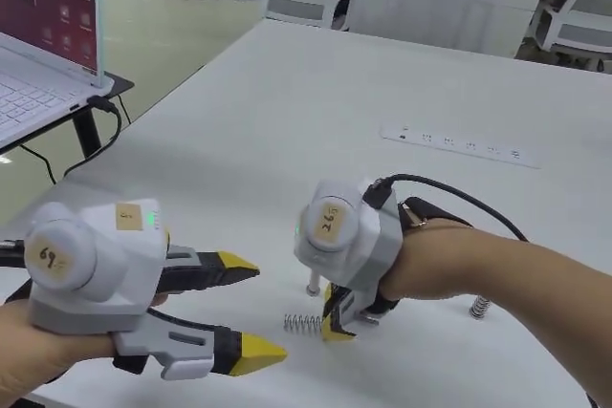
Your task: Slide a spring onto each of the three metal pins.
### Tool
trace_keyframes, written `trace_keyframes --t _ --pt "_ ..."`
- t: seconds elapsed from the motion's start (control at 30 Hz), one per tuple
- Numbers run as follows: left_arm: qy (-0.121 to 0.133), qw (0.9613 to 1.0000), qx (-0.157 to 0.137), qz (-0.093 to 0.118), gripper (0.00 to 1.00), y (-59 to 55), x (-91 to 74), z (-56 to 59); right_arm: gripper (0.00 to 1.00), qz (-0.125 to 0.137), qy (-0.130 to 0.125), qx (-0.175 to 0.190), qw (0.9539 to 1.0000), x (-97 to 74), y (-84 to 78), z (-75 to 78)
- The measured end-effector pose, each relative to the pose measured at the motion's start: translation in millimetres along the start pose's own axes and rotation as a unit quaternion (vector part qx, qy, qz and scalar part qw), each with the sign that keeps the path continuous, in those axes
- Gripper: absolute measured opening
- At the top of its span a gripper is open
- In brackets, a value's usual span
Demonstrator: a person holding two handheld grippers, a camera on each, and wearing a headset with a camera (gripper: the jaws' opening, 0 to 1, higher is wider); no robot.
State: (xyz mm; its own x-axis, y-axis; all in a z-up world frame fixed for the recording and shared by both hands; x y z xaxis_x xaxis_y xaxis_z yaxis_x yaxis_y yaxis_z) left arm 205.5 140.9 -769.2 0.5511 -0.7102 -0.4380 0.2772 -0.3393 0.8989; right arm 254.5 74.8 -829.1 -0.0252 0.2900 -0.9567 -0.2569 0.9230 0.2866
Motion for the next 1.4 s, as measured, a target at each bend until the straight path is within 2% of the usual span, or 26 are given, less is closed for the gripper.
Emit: trace_keyframes --t 0.53,0.83,1.07,1.4 --pt "-0.014 0.9998 0.013 -0.001 0.44 4.4 6.8 3.7 0.08 0.031 0.02 0.013 0.9992 -33.9 6.3 -14.6" --pt "-0.026 0.9994 0.022 0.008 0.39 12.0 10.4 6.4 0.08 0.04 0.013 0.002 0.9991 -57.3 9.3 -22.5" --pt "-0.041 0.9985 0.033 0.018 0.32 20.0 13.4 11.6 0.08 0.049 0.009 -0.007 0.9987 -72.2 14.6 -28.4" --pt "-0.057 0.9966 0.051 0.03 0.18 29.0 13.2 17.8 0.08 0.047 0.003 -0.019 0.9987 -81.2 16.1 -32.9"
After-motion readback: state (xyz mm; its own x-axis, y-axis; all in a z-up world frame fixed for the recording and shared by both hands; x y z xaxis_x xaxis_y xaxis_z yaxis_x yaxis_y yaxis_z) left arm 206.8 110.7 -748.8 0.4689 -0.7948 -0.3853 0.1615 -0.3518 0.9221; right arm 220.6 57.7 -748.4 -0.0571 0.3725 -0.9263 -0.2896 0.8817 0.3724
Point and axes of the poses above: the centre of the closed fingertips' face, and the gripper's own axes: x roughly forward along the fingers, z roughly to its right, y roughly out of its top, the point moved 3 cm from there along -x, roughly backward along the fingers, and after that the axes turned 1 degree about -z, right-handed, at the moved point
